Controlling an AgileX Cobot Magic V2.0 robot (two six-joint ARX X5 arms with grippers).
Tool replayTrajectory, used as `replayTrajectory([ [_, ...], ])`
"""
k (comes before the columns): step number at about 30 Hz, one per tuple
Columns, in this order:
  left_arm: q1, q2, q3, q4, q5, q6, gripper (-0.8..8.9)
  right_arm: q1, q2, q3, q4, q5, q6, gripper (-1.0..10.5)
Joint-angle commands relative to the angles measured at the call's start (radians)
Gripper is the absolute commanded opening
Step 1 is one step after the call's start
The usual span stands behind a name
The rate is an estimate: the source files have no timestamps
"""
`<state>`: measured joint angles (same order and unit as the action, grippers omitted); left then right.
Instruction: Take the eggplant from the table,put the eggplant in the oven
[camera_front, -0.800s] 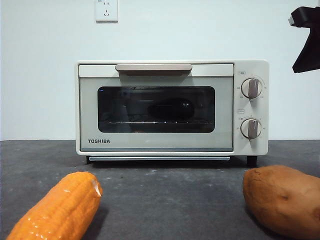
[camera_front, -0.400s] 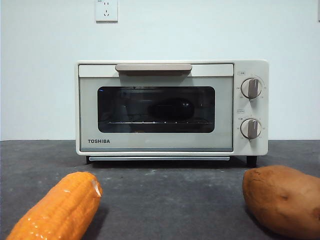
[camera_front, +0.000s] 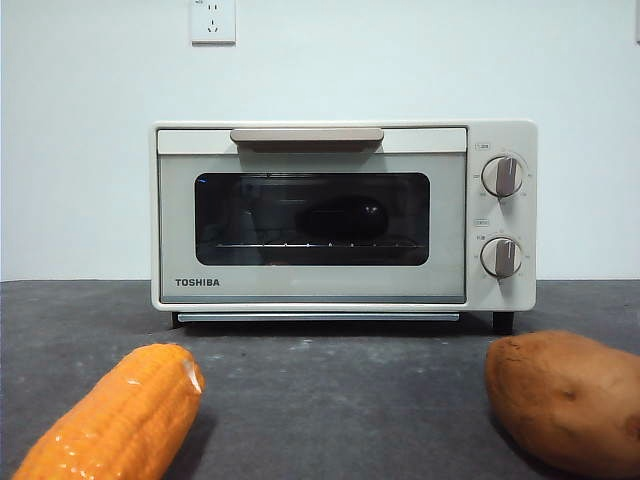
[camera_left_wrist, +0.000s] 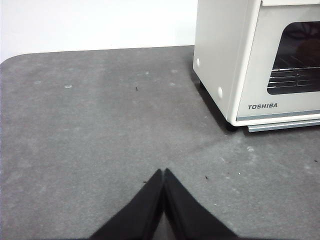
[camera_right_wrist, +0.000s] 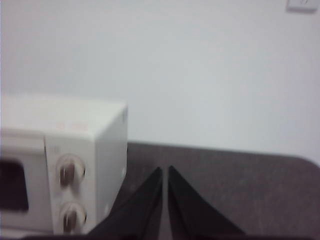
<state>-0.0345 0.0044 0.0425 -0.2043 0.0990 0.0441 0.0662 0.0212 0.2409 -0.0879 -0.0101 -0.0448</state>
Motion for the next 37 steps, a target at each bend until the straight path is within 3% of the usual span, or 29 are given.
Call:
replayTrajectory([
  [1,0.002,0.0,-0.018,-0.005,-0.002,0.015,0.06,-0.03,-0.018,-0.061,0.007,-0.048,-0.007,0.0],
  [10,0.002,0.0,-0.018,-0.005,-0.002,0.015,0.06,-0.045,-0.018,-0.23,-0.018,-0.07,0.043,0.0],
  [14,0.002,0.0,-0.018,-0.005,-0.002,0.015,0.06,-0.045,-0.018,-0.23,-0.08,-0.067,0.044,0.0],
  [37,0.002,0.0,-0.018,-0.005,-0.002,0.015,0.06,-0.045,-0.018,-0.23,-0.068,-0.068,0.044,0.0],
])
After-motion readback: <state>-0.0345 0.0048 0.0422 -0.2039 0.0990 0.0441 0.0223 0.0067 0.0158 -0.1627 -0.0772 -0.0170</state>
